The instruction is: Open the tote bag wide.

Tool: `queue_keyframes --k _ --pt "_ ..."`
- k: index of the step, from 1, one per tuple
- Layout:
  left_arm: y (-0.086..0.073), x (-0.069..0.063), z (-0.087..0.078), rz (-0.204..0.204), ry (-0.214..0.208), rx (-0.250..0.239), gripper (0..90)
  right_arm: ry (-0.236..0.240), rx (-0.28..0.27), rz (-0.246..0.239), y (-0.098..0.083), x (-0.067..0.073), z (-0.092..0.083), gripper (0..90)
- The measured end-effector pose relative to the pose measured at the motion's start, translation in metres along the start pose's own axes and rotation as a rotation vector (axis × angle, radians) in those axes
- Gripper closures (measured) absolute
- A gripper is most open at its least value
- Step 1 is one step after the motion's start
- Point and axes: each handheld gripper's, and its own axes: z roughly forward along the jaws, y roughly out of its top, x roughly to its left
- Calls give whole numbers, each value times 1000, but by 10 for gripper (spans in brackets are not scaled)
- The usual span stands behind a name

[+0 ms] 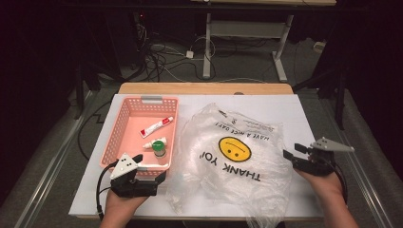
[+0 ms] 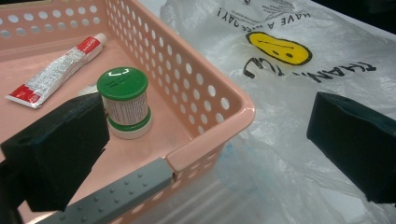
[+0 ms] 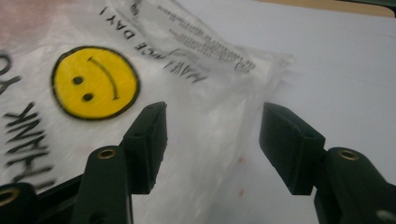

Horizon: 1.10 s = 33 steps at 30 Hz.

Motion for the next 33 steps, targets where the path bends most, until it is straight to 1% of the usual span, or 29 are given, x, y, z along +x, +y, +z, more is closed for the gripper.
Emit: queue_keyframes --k 2,3,4,5,7,8,10,11,12,13,14,15,16,17,18,19,20,21,22,24,25,26,27,28,29,30,31,32,33 --pt "-2 1 1 3 1 3 0 -2 -1 9 8 -7 12 431" --pt "-2 2 1 3 2 4 0 -11 1 29 17 -14 26 431" --pt "-3 2 2 2 2 7 0 -11 1 29 17 -14 26 431" --pt "-3 3 3 0 5 7 0 -18 8 58 24 -23 41 431" --pt "-2 4 3 -5 7 -3 0 -18 15 66 25 -25 46 428" --pt "-2 5 3 -4 8 -6 0 -23 22 70 27 -28 53 408" --pt "-3 5 2 2 10 -6 0 -37 48 84 30 -33 67 309" --pt "-3 5 2 3 8 -7 0 -21 92 104 32 -39 79 230" --pt "-3 5 1 2 6 -8 0 -21 92 104 32 -39 79 230" --pt "-4 6 1 0 4 -11 0 -10 122 108 33 -41 86 190" --pt "-4 6 1 0 5 -11 0 0 140 107 33 -42 91 174" --pt "-4 6 1 2 5 -8 0 16 153 88 32 -41 98 172" --pt "-4 7 2 1 6 -7 0 16 153 88 32 -41 98 172" --pt "-4 7 2 0 6 -6 0 6 172 71 29 -39 104 165" --pt "-4 8 2 -1 6 -6 0 6 172 71 29 -39 104 165" --pt "-4 8 2 -2 6 -7 0 -1 190 57 25 -37 107 163" --pt "-4 8 2 -1 7 -6 0 -1 190 57 25 -37 107 163" --pt "-4 8 1 0 7 -7 0 -13 195 33 25 -34 107 187" --pt "-4 8 1 0 8 -7 0 -13 195 33 25 -34 107 187" --pt "-4 9 1 -5 9 -9 0 -33 201 -26 24 -28 107 274" --pt "-3 10 0 -8 9 -10 0 -28 197 -55 22 -24 105 364" --pt "-3 10 0 -8 11 -9 0 -28 197 -55 22 -24 105 364" --pt "-4 10 1 -8 10 -8 0 -22 191 -61 21 -24 104 419" --pt "-4 10 1 -7 8 -8 0 -14 184 -67 21 -23 102 499" --pt "-4 9 1 -5 7 -7 0 11 172 -79 19 -22 100 652" --pt "-4 9 1 -2 7 -7 0 11 172 -79 19 -22 100 652" --pt "-3 8 1 0 7 -7 0 37 172 -93 18 -20 98 829" --pt "-3 8 1 0 7 -6 0 37 172 -93 18 -20 98 829" --pt "-3 8 1 0 6 -6 0 52 172 -90 17 -19 96 876"
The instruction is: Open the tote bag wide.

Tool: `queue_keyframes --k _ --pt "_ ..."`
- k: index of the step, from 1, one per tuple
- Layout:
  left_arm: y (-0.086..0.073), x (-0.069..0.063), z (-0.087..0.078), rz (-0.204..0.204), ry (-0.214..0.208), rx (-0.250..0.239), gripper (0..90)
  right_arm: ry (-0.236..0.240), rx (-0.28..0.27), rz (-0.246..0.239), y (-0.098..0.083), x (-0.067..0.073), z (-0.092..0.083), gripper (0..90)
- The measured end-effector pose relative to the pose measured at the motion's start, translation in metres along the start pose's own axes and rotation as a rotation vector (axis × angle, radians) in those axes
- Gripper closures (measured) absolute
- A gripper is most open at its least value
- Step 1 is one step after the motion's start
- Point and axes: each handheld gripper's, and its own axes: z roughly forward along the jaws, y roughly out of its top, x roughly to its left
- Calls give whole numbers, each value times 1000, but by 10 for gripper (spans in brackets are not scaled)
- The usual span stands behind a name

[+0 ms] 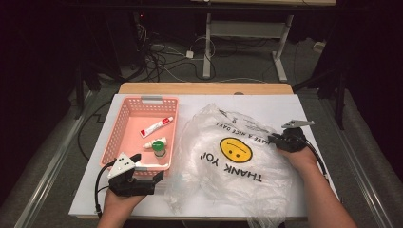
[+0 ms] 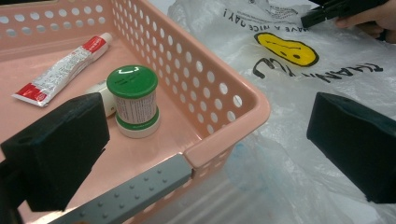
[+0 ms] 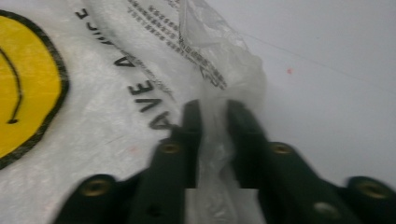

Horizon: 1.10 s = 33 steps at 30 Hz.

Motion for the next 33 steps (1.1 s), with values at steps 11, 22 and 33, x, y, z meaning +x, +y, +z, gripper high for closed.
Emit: queue_keyframes --k 11,22,33 --pt "1 -2 1 11 -17 -9 0 -116 -41 62 -25 -9 -37 894" --pt "1 -7 7 28 -34 0 0 -214 -67 156 -86 -20 -103 738" --pt "2 -9 7 23 -37 -6 0 -181 -281 105 -38 -14 -147 497"
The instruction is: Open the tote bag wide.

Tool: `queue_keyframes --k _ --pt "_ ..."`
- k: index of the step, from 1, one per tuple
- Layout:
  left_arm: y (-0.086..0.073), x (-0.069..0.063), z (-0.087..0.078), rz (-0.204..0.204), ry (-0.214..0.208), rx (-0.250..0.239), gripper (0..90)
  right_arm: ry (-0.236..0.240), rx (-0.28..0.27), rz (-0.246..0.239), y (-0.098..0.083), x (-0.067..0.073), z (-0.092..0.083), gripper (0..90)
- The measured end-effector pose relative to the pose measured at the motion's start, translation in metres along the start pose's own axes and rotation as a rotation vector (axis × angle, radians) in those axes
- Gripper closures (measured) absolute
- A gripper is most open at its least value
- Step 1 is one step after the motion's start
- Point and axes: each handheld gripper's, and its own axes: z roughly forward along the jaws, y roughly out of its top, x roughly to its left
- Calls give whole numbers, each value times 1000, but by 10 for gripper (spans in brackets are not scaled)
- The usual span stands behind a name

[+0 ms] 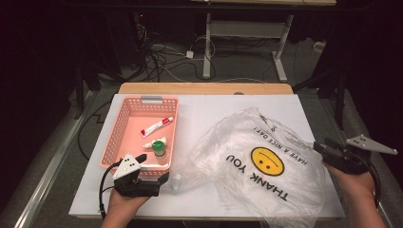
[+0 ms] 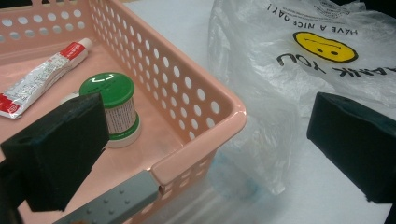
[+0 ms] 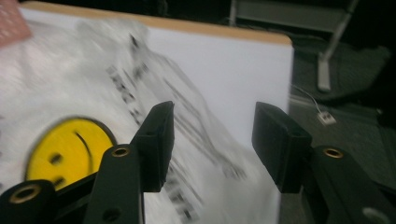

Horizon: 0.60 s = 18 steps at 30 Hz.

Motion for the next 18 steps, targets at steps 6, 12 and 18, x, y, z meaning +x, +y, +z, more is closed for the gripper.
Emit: queue_keyframes --k 6,12,18 --pt "0 -1 -2 -1 -1 -9 0 63 36 -48 37 24 53 444" --pt "-1 1 -4 -3 -4 -10 0 86 231 -29 37 26 134 286" --pt "-2 4 -1 -5 -12 2 0 110 349 -73 18 32 165 524"
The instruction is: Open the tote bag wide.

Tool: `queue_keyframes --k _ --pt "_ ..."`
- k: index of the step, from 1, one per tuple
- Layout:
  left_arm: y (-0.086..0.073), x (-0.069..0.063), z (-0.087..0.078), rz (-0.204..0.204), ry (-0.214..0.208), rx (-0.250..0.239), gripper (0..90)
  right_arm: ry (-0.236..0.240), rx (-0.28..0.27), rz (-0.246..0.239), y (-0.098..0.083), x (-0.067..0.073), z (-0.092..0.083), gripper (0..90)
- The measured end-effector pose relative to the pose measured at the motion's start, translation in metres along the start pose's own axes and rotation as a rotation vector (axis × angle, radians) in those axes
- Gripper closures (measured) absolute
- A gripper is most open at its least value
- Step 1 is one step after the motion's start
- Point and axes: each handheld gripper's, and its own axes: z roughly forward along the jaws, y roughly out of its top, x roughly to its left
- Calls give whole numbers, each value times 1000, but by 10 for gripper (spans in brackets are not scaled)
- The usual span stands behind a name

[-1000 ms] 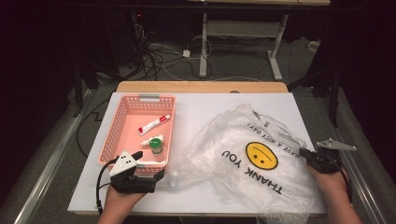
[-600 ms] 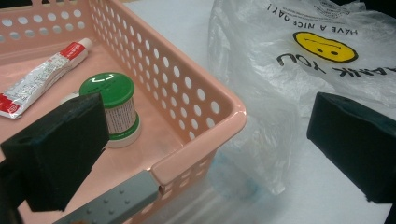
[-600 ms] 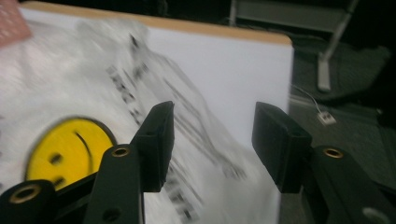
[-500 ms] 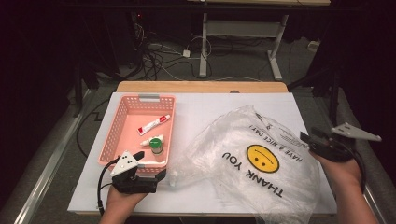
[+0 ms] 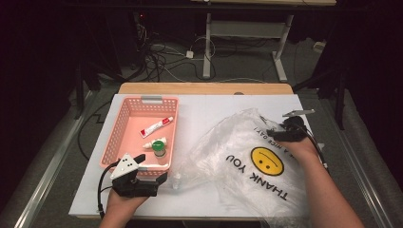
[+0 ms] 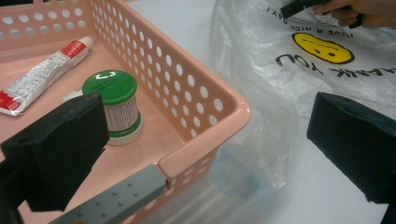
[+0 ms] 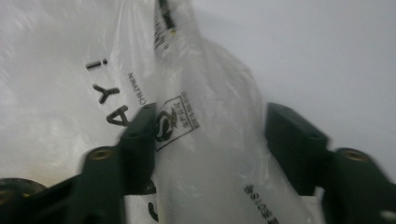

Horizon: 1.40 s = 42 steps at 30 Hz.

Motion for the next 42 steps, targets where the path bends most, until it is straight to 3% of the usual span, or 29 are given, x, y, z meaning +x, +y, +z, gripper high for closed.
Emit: queue_keyframes --k 3,5,10,17,22,23,24,25,29,32,35,42 --pt "0 -2 1 6 -5 3 0 -13 5 -29 -2 4 6 809" --pt "0 -4 2 6 -9 3 0 -18 -14 -33 1 5 5 900" --pt "0 -5 2 4 -11 1 0 -70 -90 26 16 -3 -1 900" --pt "0 -3 2 -5 -8 2 0 -141 -183 158 46 -32 -4 900" --pt "-1 -2 0 -11 -11 -5 0 -185 -182 208 56 -47 8 900" --pt "-1 -2 0 -11 -11 -6 0 -192 -182 213 56 -49 11 890" --pt "-1 -1 0 -10 -11 -6 0 -177 -188 233 54 -53 15 726" --pt "-1 -1 -1 -10 -12 -7 0 -177 -188 233 54 -53 15 726" --pt "-1 0 -1 -13 -14 -14 0 -168 -191 224 52 -51 7 524" --pt "0 -2 -1 -9 -18 -18 0 -156 -229 188 51 -43 -13 489" --pt "1 -4 0 -1 -24 -21 0 -122 -221 141 46 -30 -32 453" --pt "2 -9 -1 7 -21 -27 0 -51 -249 78 10 13 -65 433"
